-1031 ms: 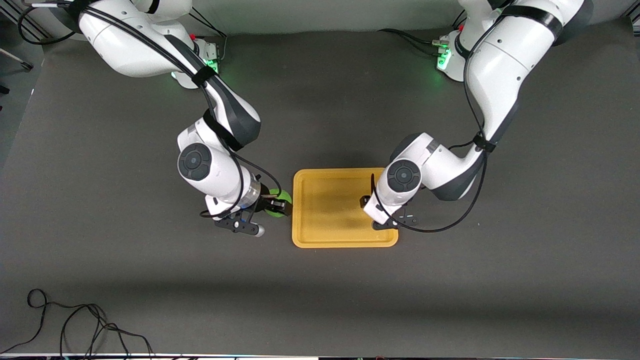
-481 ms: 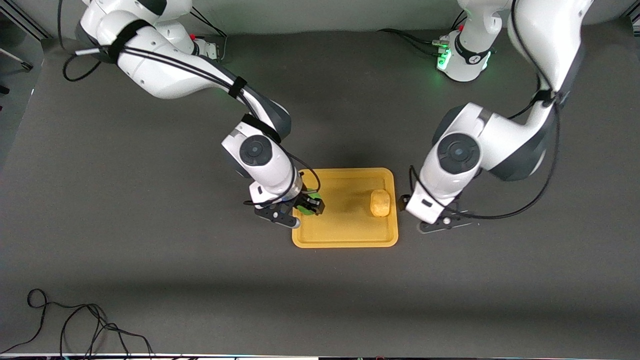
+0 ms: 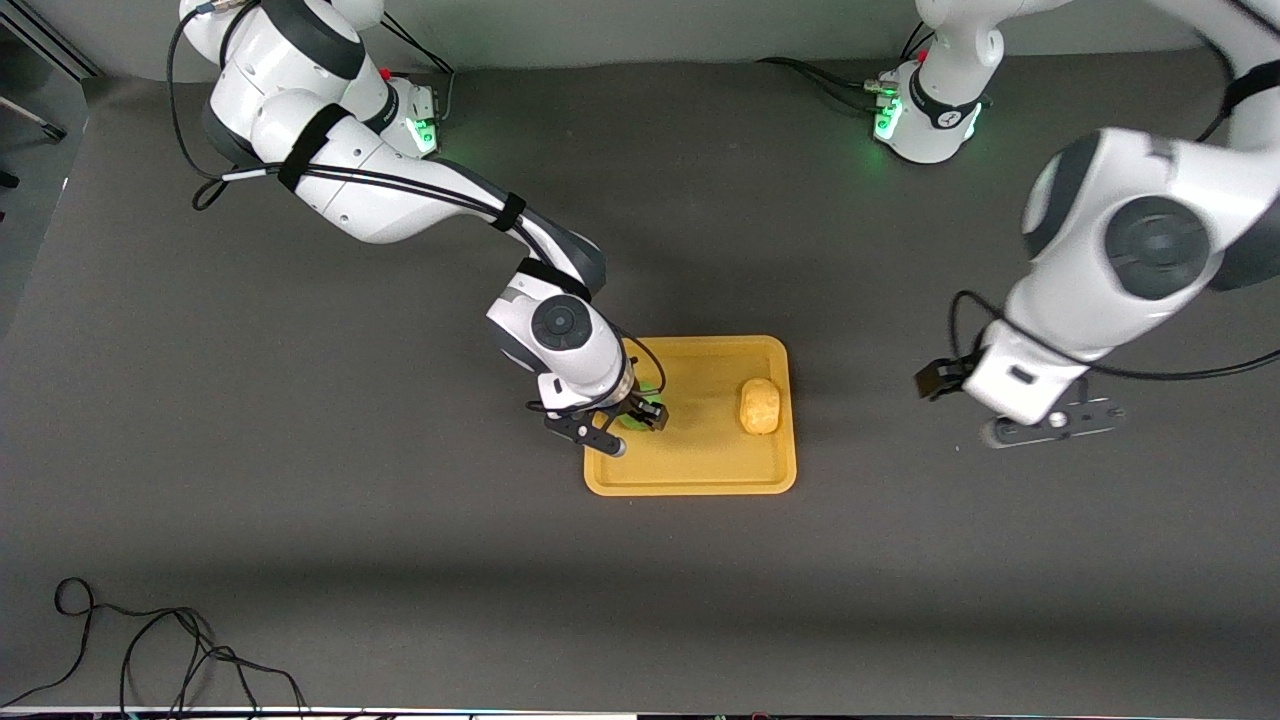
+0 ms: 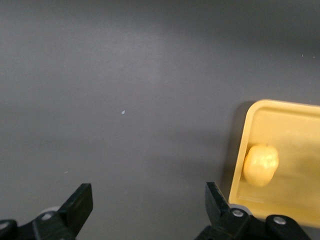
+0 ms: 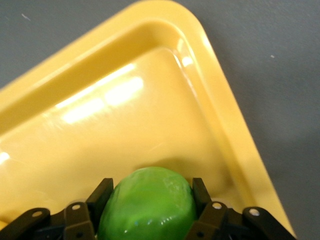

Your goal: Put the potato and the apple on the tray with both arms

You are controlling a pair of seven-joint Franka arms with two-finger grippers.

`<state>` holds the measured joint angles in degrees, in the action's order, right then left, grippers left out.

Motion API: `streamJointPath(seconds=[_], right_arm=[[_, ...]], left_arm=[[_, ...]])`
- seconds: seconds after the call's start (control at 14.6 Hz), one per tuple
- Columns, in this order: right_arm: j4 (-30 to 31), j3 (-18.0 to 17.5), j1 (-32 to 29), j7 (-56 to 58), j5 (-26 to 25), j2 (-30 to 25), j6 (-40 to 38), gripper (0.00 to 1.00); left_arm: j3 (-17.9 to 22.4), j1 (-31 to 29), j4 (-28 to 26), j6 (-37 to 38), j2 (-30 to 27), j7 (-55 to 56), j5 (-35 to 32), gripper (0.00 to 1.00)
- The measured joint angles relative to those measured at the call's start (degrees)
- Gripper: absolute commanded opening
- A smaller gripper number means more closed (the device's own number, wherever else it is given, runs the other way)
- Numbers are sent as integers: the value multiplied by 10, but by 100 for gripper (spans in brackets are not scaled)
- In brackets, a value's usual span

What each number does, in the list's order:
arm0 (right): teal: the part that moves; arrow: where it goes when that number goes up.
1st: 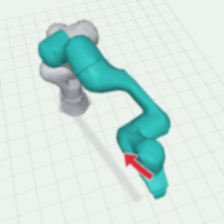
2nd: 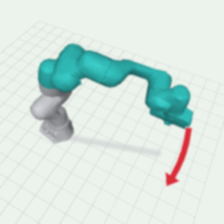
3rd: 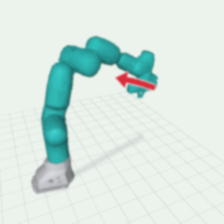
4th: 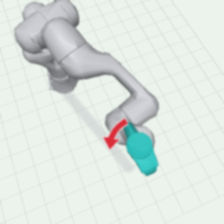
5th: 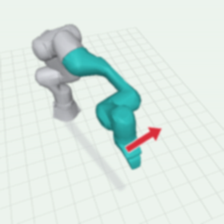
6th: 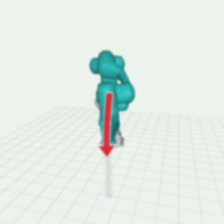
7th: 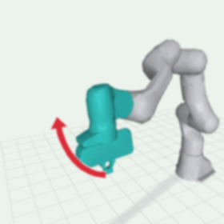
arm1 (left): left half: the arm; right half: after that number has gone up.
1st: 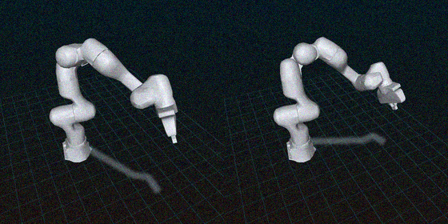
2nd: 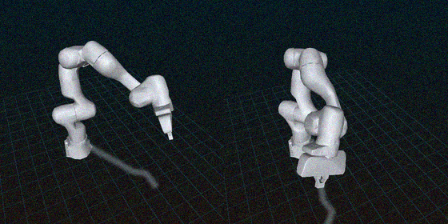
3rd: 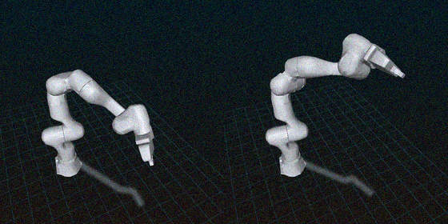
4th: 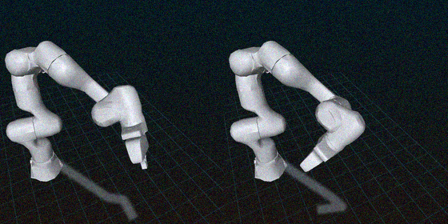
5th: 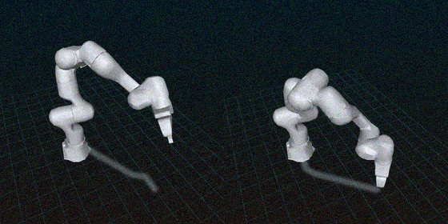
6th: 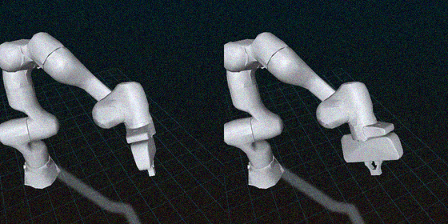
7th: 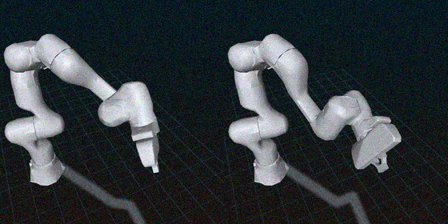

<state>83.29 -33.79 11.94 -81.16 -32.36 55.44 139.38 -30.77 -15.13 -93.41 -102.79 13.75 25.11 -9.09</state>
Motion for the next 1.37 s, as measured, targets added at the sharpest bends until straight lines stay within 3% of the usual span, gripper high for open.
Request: streamJointPath(seconds=[0.27,0.34,0.41,0.48,0.82,1.1,1.24,1.37], right_arm=[[-11,-2,1,-15,-1,13,32,30],[-12,-3,3,-21,-1,17,38,47],[-13,-3,6,-24,-1,21,40,84],[-14,-3,9,-27,-2,24,42,100],[-32,-21,0,-29,-6,19,26,100],[-19,-63,-54,46,2,-70,-88,100],[-12,-65,-73,133,74,-147,-177,100],[-12,-17,-76,247,174,-223,-270,100]], left_arm=[[2,-87,-9,33,-73,-122,74,100],[3,-97,-12,33,-88,-132,82,100],[3,-100,-16,33,-97,-134,84,100],[2,-100,-19,33,-103,-134,86,100],[-1,-99,-29,32,-106,-134,87,100],[-3,-98,-27,34,-110,-134,86,100],[-2,-98,-27,44,-116,-139,86,100],[-1,-98,-27,49,-119,-146,86,100]])
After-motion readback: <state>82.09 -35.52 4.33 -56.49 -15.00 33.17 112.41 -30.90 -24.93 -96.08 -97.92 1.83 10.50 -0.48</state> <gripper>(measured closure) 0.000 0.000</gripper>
